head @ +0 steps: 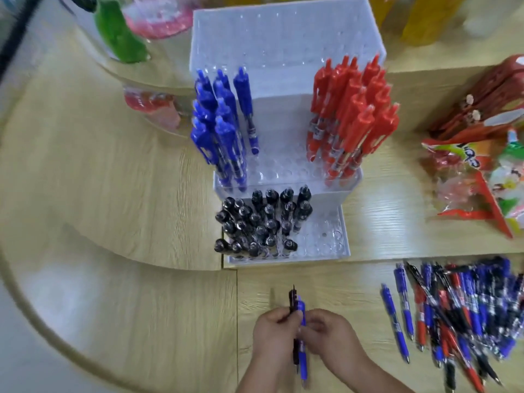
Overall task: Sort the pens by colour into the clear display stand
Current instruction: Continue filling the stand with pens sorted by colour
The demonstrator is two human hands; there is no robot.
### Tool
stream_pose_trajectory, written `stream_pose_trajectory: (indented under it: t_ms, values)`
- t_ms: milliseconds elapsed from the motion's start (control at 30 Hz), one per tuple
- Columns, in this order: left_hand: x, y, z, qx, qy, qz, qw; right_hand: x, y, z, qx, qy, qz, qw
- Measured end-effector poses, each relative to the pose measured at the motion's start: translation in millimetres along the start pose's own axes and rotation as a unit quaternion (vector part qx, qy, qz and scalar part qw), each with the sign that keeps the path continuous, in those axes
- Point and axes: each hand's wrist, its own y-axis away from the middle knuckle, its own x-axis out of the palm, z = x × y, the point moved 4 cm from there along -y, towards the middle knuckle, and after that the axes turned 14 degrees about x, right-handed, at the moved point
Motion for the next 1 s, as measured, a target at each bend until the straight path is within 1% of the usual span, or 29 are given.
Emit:
stream_pose_trajectory:
  t_ms: [33,100,133,300,367,467,567,633,733,833,900,1000]
  values:
    - [-3,7,-12,0.016,0.009,0.026,0.999,-6,9,3,0.006,-0.034,0.012,0.999]
    - [-8,22,-38,0.066,0.017,0.077,0.995,-19,30,14,0.009,-0.067,0.011,0.998]
    - [-12,29,-49,0.096,0.007,0.083,0.992,-26,43,21,0.002,-0.070,0.002,0.998]
    - [-42,62,-112,0.209,-0.052,0.040,0.976,-62,103,69,-0.090,-0.081,-0.047,0.992]
    - [-52,76,-137,0.246,-0.076,0.007,0.966,-74,126,92,-0.133,-0.094,-0.070,0.984]
    - [-65,96,-170,0.314,-0.109,-0.038,0.942,-85,152,126,-0.197,-0.093,-0.101,0.971]
    - [-67,105,-193,0.364,-0.125,-0.049,0.922,-91,164,152,-0.248,-0.105,-0.130,0.954]
    - [-67,108,-203,0.388,-0.128,-0.048,0.912,-91,172,169,-0.283,-0.117,-0.151,0.940]
    - [-69,111,-213,0.397,-0.114,-0.052,0.909,-87,186,200,-0.342,-0.125,-0.173,0.915]
    - [-79,109,-221,0.401,-0.084,-0.093,0.907,-77,194,233,-0.381,-0.136,-0.175,0.897]
    - [-90,108,-229,0.407,-0.060,-0.124,0.903,-67,196,255,-0.395,-0.129,-0.173,0.893]
    - [-105,104,-243,0.410,-0.026,-0.126,0.903,-53,195,281,-0.409,-0.104,-0.178,0.889]
